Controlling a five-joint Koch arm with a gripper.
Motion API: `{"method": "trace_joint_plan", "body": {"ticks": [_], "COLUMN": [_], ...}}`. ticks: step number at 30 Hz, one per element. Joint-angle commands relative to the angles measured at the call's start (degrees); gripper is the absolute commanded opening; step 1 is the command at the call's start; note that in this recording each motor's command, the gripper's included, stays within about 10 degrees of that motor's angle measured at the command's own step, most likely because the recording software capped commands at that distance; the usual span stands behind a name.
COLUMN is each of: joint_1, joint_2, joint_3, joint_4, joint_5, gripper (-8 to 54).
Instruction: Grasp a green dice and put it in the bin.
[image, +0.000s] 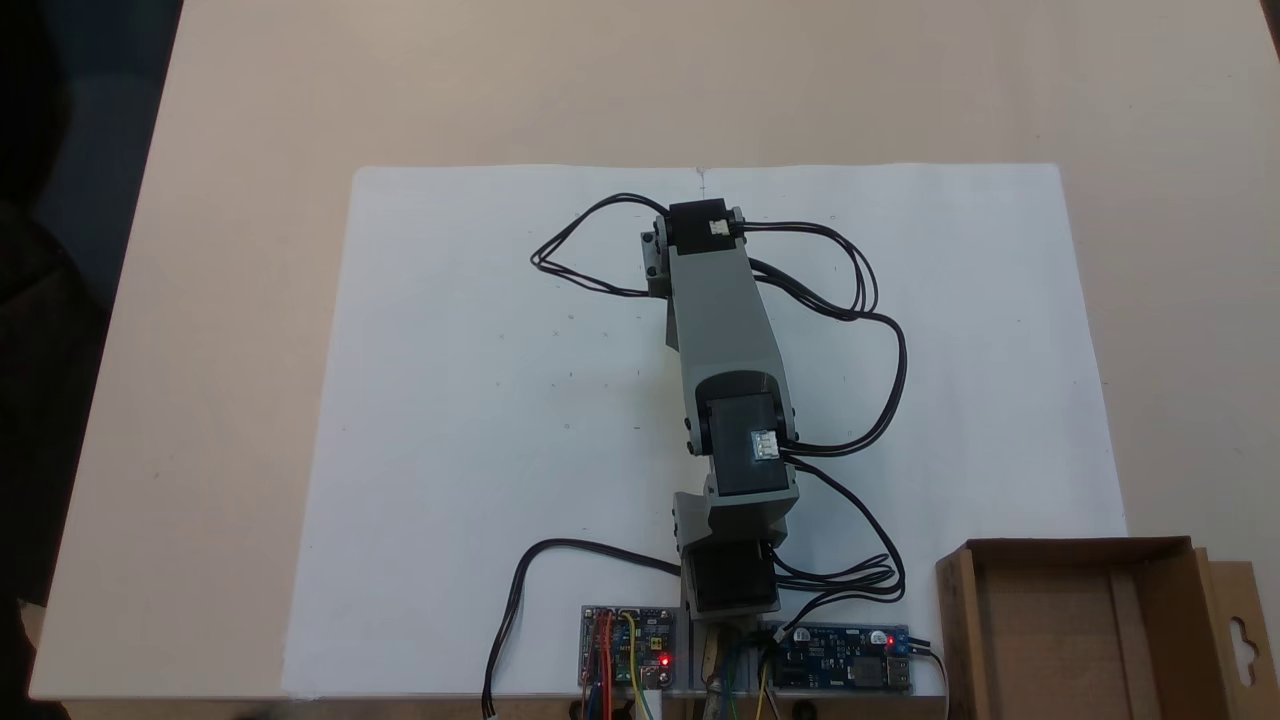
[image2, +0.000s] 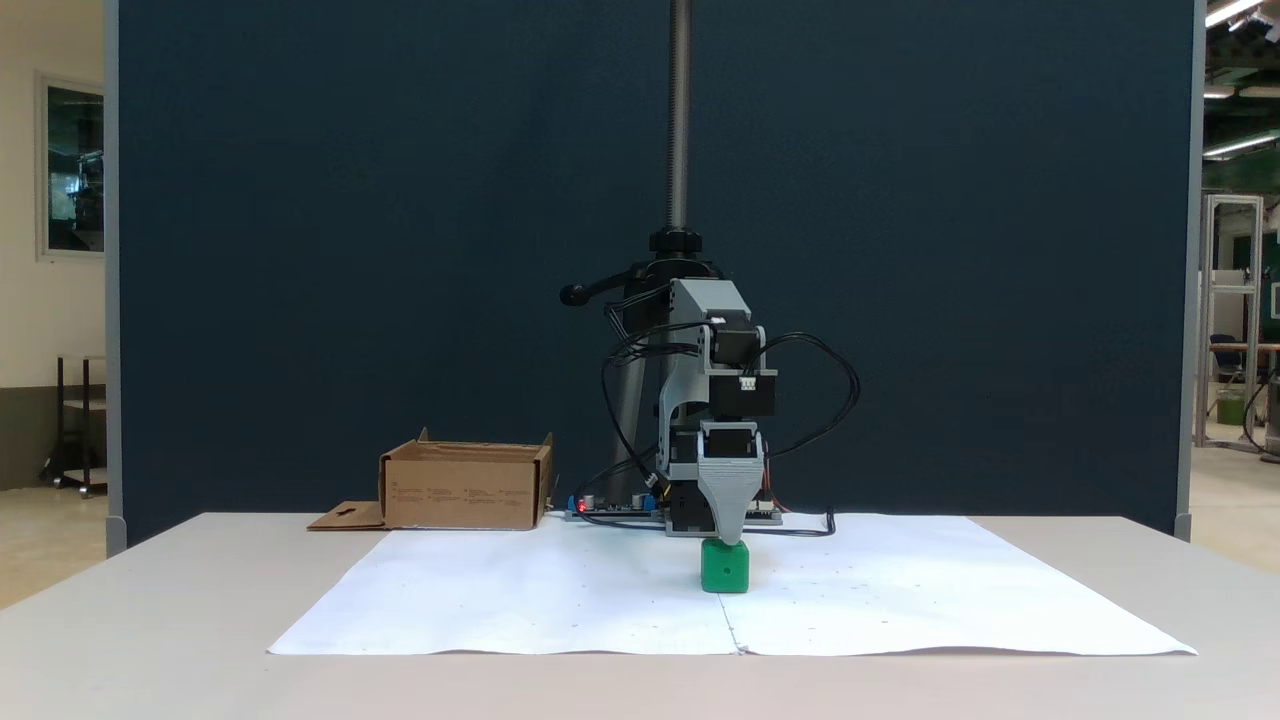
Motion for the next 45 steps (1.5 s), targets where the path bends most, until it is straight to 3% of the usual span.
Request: {"method": "trace_joint_plan", "body": {"ticks": [1,39,45], "joint_1": [-1.2,2.0,2.2], "joint_2": [0.0,-9.1,-9.1], "joint_3": [-0.4,-0.5,-0.5], "joint_4": [-2.8,-9.3,-9.8], "joint_5": [-3.2,-3.1,-3.0], "gripper": [41.5,41.2,37.5]}}
